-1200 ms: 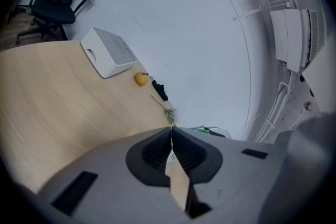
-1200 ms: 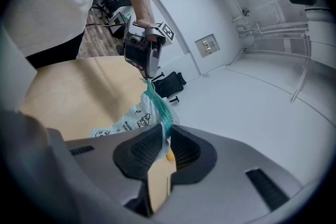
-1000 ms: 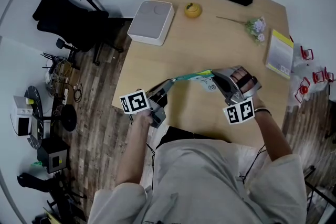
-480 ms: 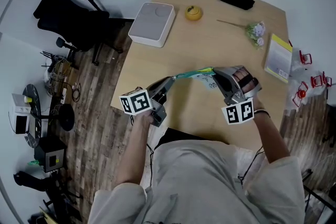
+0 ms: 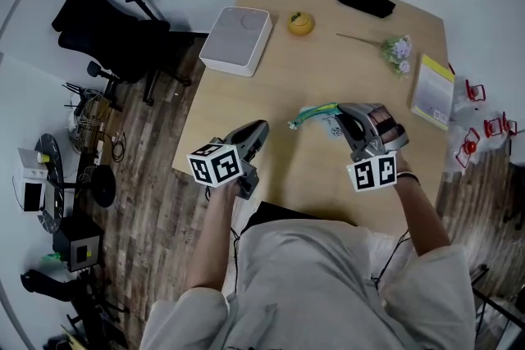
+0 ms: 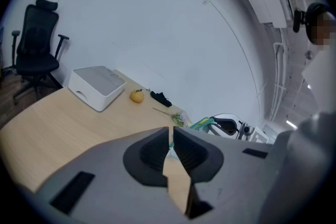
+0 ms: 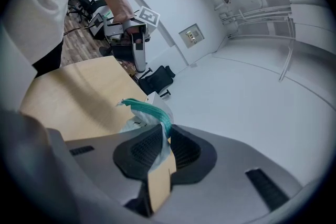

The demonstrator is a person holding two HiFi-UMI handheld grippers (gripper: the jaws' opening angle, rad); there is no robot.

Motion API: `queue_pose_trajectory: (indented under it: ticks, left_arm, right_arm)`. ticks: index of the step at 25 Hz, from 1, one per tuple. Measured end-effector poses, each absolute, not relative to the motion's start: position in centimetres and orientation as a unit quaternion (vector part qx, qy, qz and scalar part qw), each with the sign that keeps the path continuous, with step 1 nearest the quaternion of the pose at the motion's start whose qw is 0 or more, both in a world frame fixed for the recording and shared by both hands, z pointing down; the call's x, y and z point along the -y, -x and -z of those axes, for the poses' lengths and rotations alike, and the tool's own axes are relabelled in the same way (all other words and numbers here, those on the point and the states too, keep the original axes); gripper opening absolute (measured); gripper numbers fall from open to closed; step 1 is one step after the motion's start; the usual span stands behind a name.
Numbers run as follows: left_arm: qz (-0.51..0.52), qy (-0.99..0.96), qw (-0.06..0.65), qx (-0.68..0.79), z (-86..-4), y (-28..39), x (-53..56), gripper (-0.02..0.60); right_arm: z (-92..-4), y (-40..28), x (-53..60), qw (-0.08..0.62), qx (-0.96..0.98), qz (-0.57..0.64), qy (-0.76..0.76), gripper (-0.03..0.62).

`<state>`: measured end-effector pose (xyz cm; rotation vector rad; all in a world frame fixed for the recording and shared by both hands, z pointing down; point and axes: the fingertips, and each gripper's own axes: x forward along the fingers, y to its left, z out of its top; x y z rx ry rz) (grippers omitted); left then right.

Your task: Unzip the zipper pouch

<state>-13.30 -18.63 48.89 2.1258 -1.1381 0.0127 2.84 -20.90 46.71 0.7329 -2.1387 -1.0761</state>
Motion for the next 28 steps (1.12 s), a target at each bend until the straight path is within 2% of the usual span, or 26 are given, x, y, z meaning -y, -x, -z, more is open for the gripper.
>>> queue_pose_trajectory:
  ticks: [5, 9, 17, 21, 28]
  left_arm:
    - [-0.058, -0.836, 0.287, 0.464, -48.0, 12.3, 18.6, 0.028]
    - [-0.088, -0.83, 0.205, 0.511, -46.7, 13.4, 19.0, 0.028]
    - [-0.13, -0.834, 0.126, 0.522, -45.6, 12.7, 18.7, 0.028]
    - [-0.153, -0.839, 0.1, 0.513, -45.9, 11.7, 18.5, 0.028]
    - [-0.145, -0.838, 0.096, 0.518, -46.8, 11.1, 18.3, 0.028]
  right_arm:
    - [-46.5, -2.6, 21.3, 0.312, 0.818, 0.383, -0.294, 0.054]
    - [-45.8, -2.5, 21.9, 0.284, 0.849, 0.3, -0.329, 0.054]
    - [-46.0, -2.4, 22.5, 0.237, 0.889, 0.166, -0.356, 0.054]
    - [-46.4, -2.4, 22.6, 0.228, 0.895, 0.124, -0.364, 0.054]
    - [-46.2, -2.6, 22.6, 0.201, 0.896, 0.061, -0.391, 0.054]
